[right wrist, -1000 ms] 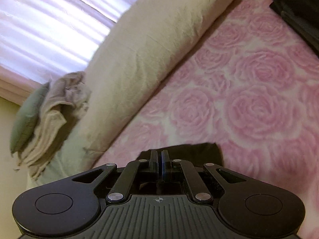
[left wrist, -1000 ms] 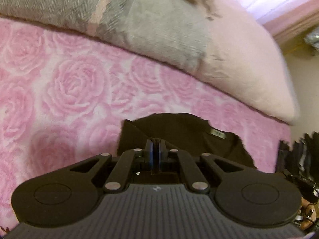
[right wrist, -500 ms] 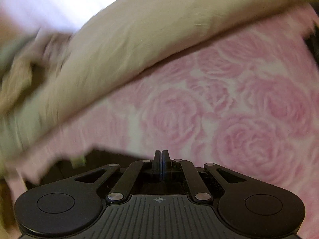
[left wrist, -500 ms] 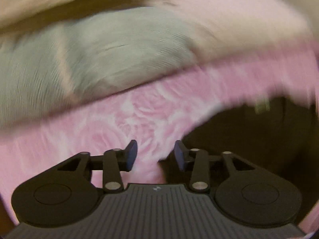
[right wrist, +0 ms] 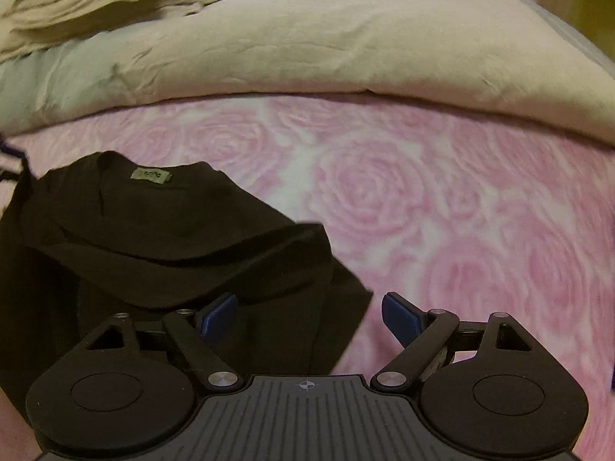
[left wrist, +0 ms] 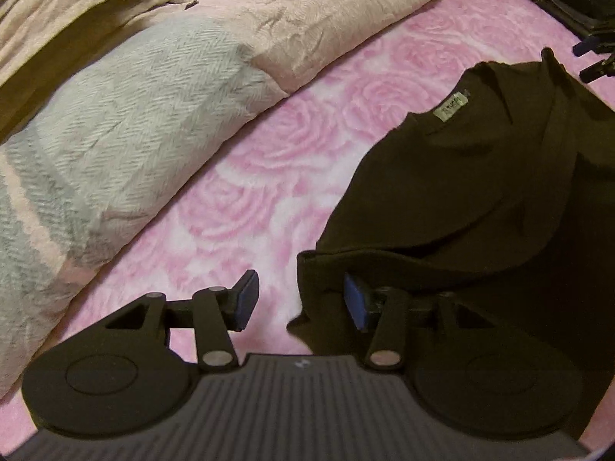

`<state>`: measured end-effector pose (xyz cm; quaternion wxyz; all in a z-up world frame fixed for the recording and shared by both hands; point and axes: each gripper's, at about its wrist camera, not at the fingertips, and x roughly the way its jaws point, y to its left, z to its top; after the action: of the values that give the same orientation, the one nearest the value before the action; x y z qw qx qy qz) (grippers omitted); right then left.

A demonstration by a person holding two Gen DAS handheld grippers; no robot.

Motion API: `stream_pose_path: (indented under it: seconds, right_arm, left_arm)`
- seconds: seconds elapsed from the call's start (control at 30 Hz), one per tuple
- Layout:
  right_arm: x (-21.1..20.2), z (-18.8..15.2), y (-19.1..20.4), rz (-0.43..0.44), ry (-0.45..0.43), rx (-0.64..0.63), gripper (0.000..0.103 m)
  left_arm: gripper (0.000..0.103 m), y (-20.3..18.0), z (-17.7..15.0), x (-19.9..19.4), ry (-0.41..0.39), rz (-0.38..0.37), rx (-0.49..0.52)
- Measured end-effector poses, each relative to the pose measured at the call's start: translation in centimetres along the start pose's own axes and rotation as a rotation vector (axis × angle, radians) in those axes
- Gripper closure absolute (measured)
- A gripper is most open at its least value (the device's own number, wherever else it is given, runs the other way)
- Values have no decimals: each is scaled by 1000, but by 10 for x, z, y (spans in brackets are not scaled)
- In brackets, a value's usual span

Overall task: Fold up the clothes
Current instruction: 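Grasp the dark brown t-shirt edge with both grippers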

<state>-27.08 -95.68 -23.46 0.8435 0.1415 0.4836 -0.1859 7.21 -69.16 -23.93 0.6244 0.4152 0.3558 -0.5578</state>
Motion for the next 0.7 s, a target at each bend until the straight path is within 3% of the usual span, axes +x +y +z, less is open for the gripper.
stream_pose_path:
  seconds: [0.07, 0.17, 0.2, 0.23, 0.27, 0.3, 0.37, 0.5, 0.6, 0.7]
  right_arm:
    - [10, 7, -1, 17, 1, -36, 32]
    - [30, 16, -2, 30, 9, -79, 35]
    - [36, 18, -3, 35, 18, -81, 41]
    - [43, 18, -5, 41, 29, -79, 49]
    - [49, 19, -7, 49, 46, -59, 70]
    - [51, 19, -11, 52, 50, -24, 81]
    - [43, 19, -15, 50, 36, 33, 97]
    - [5, 27, -31, 22, -50, 141, 98]
    - [-1, 32, -48, 10, -74, 247, 98]
    - [20, 35, -48, -2, -29, 253, 98]
  left_arm:
    - [69, 2, 4, 5, 3, -18, -7]
    - [82, 3, 4, 12, 13, -20, -5]
    - [88, 3, 3, 15, 21, -22, -14]
    - [92, 4, 2, 18, 29, -23, -23]
    - [97, 4, 1, 19, 35, -26, -31]
    - [99, 4, 0, 17, 36, -33, -42]
    - [100, 9, 0, 7, 16, -52, -98]
    - [99, 42, -1, -22, -60, -49, -364]
    - [99, 47, -3, -7, -22, -50, -416]
    - [96, 50, -2, 19, 34, -46, -470]
